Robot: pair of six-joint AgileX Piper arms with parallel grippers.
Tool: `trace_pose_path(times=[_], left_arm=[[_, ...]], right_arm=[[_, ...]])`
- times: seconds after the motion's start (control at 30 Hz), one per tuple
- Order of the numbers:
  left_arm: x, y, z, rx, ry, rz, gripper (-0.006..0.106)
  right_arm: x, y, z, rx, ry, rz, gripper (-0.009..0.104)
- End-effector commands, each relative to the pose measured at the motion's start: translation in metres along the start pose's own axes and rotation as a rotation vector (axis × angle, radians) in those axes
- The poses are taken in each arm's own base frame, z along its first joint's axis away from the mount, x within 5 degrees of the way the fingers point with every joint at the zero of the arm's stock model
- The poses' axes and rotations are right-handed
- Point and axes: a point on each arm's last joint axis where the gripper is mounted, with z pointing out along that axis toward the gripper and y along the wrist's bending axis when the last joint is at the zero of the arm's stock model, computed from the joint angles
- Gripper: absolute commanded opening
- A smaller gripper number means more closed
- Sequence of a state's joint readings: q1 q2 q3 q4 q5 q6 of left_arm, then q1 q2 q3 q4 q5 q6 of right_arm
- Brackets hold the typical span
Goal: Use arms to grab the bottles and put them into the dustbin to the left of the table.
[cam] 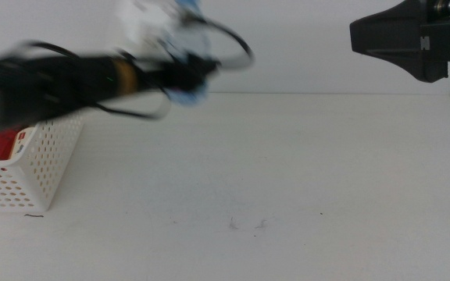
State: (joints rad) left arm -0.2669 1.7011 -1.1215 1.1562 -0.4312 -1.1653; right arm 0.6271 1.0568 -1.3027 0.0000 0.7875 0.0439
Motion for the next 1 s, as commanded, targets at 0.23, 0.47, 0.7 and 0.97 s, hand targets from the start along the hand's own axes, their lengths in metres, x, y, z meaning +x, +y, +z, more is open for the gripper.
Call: trace_pose_path(times=[0.23, 0.47, 0.7, 0.97], left_arm=[[-0.066, 0.052, -0.117, -0.117, -0.145, 0.035, -0.002], [-0.057, 0.069, -0.136, -0.183, -0.047, 0.082, -0.002], [-0.05, 0.101, -0.15, -0.46, -0.148, 0.056, -0.002], [-0.049, 0.135, -0.181, -0.932, -0.093, -0.22, -0.002]], right_arm=[[-0.002, 0.001, -0.002, 0.0, -0.013, -0.012, 0.086], [-0.002, 0.001, -0.002, 0.0, -0.013, -0.012, 0.086], [-0.002, 0.001, -0.002, 0.0, -0.013, -0.012, 0.086], [-0.002, 0.001, -0.002, 0.0, -0.013, -0.012, 0.086]])
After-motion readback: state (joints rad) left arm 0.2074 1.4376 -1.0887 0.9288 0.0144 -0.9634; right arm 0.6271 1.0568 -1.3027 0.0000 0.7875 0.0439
